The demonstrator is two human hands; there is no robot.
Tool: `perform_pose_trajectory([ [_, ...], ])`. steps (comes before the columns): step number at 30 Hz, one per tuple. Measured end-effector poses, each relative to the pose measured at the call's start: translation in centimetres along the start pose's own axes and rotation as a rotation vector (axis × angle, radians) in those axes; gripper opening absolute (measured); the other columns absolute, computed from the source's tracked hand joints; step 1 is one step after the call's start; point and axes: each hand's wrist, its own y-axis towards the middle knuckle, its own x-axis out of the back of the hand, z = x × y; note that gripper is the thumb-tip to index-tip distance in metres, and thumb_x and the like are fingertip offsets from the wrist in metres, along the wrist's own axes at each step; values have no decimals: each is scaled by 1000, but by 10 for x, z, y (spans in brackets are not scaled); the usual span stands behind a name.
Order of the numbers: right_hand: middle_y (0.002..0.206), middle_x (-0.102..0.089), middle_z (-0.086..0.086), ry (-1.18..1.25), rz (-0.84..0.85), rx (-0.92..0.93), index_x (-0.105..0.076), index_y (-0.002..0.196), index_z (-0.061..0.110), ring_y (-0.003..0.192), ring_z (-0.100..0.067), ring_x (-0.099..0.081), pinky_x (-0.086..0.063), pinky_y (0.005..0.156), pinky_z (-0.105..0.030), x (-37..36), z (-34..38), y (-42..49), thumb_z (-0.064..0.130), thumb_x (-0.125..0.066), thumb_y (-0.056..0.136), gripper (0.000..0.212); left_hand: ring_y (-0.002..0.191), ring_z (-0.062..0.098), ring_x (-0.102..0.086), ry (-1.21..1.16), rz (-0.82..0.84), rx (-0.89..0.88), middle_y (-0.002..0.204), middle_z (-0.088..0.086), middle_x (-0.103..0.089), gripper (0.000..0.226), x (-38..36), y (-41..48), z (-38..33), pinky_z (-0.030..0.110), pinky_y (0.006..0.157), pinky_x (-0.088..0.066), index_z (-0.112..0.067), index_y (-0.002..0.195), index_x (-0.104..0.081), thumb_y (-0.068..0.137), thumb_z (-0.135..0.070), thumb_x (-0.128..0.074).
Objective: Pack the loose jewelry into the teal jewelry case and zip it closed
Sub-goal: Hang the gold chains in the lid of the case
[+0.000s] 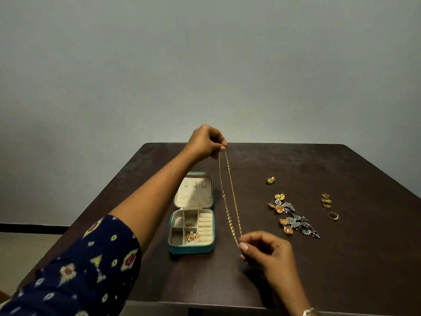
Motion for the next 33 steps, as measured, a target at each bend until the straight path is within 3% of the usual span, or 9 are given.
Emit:
perform_pose_trajectory([
  [4, 64, -71, 3, -288, -56, 47, -73, 61, 22, 60, -3, -64, -48, 57, -11, 0, -12, 3, -2, -71, 74, 27, 51, 10, -60, 104, 112, -6, 64, 1, -60, 6, -10, 11, 7, 21, 56, -56, 5, 85, -66, 80, 6, -64],
  [8, 77, -70, 12, -634, -55, 111, -63, 56, 47, 78, 4, -62, -44, 73, -6, 3, -16, 7, 13, -73, 75, 40, 40, -1, -57, 152, 217, -9, 63, 2, -59, 9, -20, 21, 16, 17, 50, -53, 3, 82, -64, 78, 11, -63],
  [11, 82, -65, 11, -772, -9, 84, -62, 68, 46, 95, -1, -59, -41, 86, -14, 1, -16, 9, 20, -69, 80, 30, 40, 0, -56, 192, 296, -3, 63, 2, -59, 13, -30, 28, 23, 17, 49, -53, -1, 79, -61, 78, 12, -62],
  [14, 88, -60, 11, -847, 5, 86, -63, 73, 45, 108, -6, -56, -38, 85, -15, -1, -17, 11, 27, -63, 85, 21, 49, 6, -59, 212, 346, 9, 65, 2, -59, 13, -39, 33, 29, 21, 52, -54, -2, 78, -61, 80, 11, -61],
  [17, 92, -53, 8, -963, 23, 152, -68, 98, 35, 104, -10, -56, -36, 78, -17, -4, -20, 15, 31, -55, 89, 16, 53, 7, -60, 248, 396, 22, 66, 2, -60, 11, -46, 38, 34, 20, 53, -55, -2, 79, -61, 82, 8, -60],
  [19, 90, -50, 8, -1022, 42, 200, -66, 101, 34, 102, -10, -56, -32, 71, -15, -6, -24, 15, 31, -52, 90, 18, 52, 5, -60, 267, 427, 33, 65, 2, -60, 14, -51, 41, 36, 19, 52, -55, -3, 75, -60, 83, 8, -58],
  [22, 68, -55, 10, -1101, -12, 341, -65, 79, 31, 65, 0, -60, -31, 48, -9, -7, -38, 16, 28, -61, 72, 8, 49, 4, -61, 284, 472, 65, 63, 4, -60, 22, -57, 46, 40, 19, 52, -55, -7, 68, -58, 83, 9, -57],
  [24, 55, -49, 13, -1084, -38, 417, -61, 60, 35, 49, 3, -50, -32, 43, -7, -7, -41, 17, 39, -52, 63, 10, 51, 5, -61, 307, 505, 83, 63, 5, -60, 23, -62, 49, 42, 20, 53, -55, -7, 68, -58, 84, 9, -56],
  [33, 66, -43, 6, -1029, -124, 582, -53, 66, 30, 63, -7, -45, -35, 47, -9, -2, -60, 23, 38, -45, 63, 12, 59, 15, -62, 391, 611, 140, 68, 7, -62, 15, -82, 57, 56, 26, 60, -57, -3, 75, -61, 82, 10, -58],
])
